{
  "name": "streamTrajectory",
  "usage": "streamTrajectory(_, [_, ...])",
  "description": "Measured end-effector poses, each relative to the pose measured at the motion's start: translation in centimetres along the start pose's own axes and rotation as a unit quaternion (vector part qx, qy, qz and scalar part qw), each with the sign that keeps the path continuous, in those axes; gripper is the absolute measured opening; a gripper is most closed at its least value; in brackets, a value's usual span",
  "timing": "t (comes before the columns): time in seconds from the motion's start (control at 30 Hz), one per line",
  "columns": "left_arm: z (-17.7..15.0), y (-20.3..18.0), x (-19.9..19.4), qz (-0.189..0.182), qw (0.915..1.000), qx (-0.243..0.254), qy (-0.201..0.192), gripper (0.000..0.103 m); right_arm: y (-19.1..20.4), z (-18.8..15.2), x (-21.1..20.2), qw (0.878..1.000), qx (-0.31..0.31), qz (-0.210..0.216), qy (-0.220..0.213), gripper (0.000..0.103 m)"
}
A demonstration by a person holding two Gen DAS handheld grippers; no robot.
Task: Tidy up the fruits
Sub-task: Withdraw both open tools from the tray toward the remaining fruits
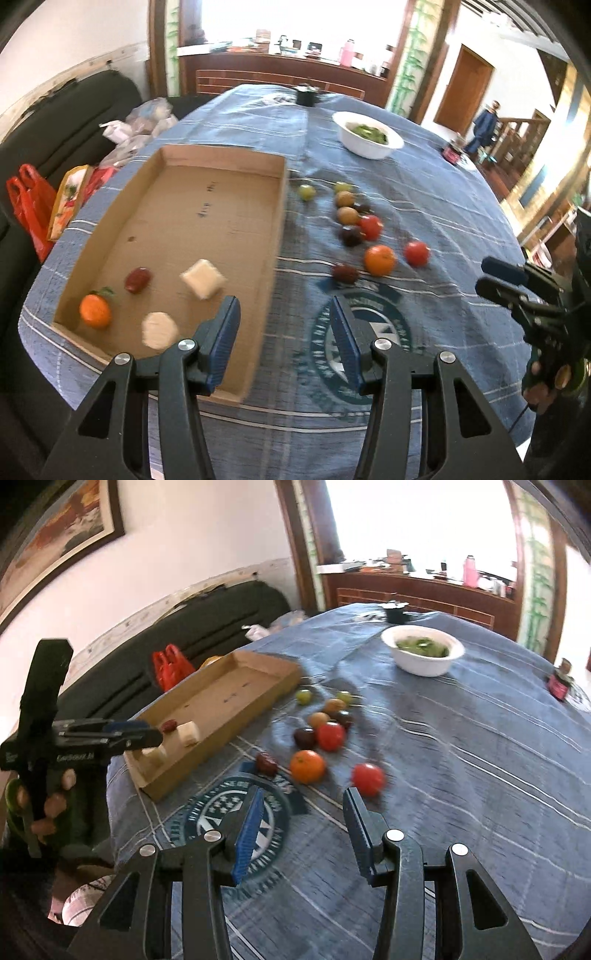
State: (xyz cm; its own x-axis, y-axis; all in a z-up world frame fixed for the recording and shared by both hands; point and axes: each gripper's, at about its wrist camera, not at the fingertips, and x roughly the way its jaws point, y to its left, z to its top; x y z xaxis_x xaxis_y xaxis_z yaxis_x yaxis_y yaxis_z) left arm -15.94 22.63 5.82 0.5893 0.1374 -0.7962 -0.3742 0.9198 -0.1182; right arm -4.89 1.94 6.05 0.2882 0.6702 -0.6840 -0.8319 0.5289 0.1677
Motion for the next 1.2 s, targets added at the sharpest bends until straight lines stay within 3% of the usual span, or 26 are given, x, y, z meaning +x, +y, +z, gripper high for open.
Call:
streamTrajectory(0.57, [-1.4,-6.3,0.9,-0.022,0.9979,0.056,0.027,0.049,-2.2,-2.5,-3.6,0.999,0.025,-0.025,-0.032,0.047])
streamTrajectory(0.93, [-1.5,-7.4,1.7,-0.017,0.9975,0.059,0.036,0.049,-3.0,-2.9,-4.2,0.999,0.027,-0.009,-0.039,0.046])
streamTrajectory(1.2, [-0.3,-7.3,4.1,-0.018,0.9977,0.051,0.041,0.049,-4.2,-2.0,-2.1,0.999,0.038,0.020,-0.025,0.046])
